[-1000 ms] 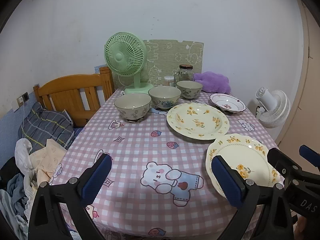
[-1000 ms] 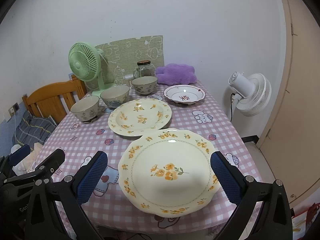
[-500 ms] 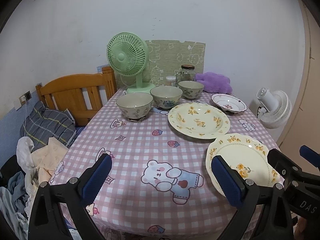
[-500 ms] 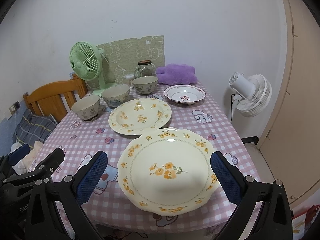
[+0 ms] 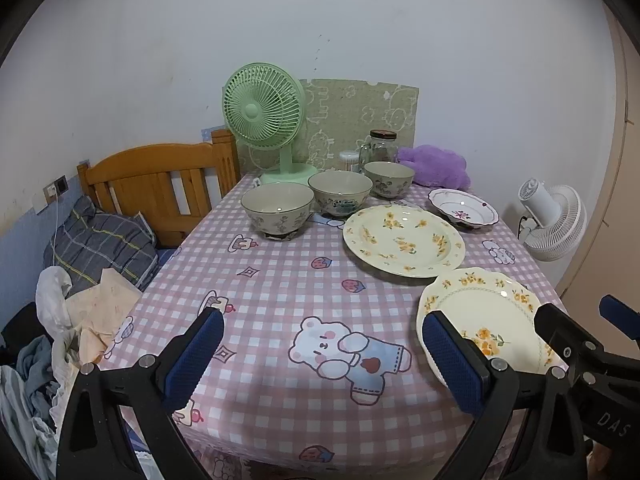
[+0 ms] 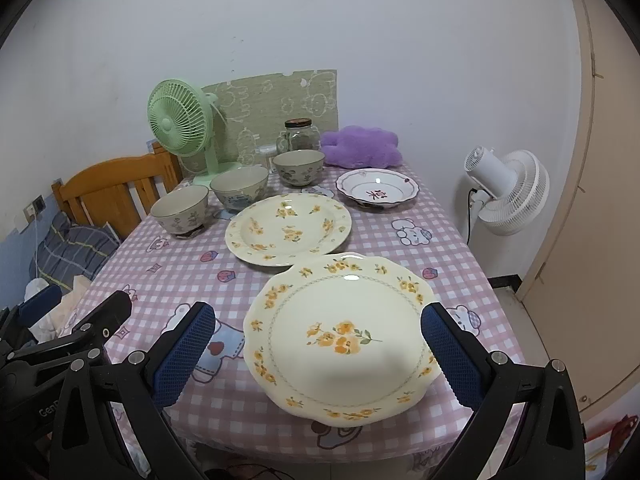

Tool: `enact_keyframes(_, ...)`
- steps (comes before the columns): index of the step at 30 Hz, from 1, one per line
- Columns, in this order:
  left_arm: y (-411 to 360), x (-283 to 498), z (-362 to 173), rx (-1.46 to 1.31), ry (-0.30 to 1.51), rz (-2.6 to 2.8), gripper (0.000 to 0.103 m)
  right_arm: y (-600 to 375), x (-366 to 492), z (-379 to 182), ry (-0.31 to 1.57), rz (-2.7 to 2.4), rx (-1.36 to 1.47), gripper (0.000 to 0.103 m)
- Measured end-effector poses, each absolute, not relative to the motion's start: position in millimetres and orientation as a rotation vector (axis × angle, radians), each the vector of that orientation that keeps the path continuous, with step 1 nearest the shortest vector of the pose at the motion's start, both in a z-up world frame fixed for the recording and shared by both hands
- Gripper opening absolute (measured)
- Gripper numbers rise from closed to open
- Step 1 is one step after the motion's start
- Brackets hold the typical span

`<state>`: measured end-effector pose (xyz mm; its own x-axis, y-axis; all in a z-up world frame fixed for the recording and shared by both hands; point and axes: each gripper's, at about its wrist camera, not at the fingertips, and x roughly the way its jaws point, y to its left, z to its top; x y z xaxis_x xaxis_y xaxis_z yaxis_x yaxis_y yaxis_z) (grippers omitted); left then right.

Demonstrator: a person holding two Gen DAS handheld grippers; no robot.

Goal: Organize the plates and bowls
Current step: 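Move the right tool toward the rim of the large yellow-flowered plate, then grasp the large yellow-flowered plate rim with the right tool and lift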

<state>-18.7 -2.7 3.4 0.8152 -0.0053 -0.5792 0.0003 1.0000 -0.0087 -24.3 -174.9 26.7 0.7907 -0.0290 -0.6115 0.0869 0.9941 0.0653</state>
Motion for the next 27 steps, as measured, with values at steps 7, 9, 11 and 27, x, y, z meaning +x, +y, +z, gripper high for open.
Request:
enact_keyframes(7,6.2,-10.9,4.8,-0.018,0.641,-0.014,0.1,-168.1,-16.7,32.3,0.651,-0.085,0.115,0.103)
enact_keyframes(9,9.2,-4.3,5.8,-0.021,0.653,-0.018,0.1,-164.0,-13.1,34.5,0.652,-0.09,0.115,0.103)
enact_keyframes(11,9.7,1.6,7.1,-0.011,0.65,-0.032,0.1,-160.6,-9.8,37.5,0.651,-0.1,0.107,0.103)
enact_keyframes(27,-17.8,44.0,5.1,0.021,0.735,-0.166,0.097,-176.4,10.6,39.2,0.708,-0.229,0.113,0.103)
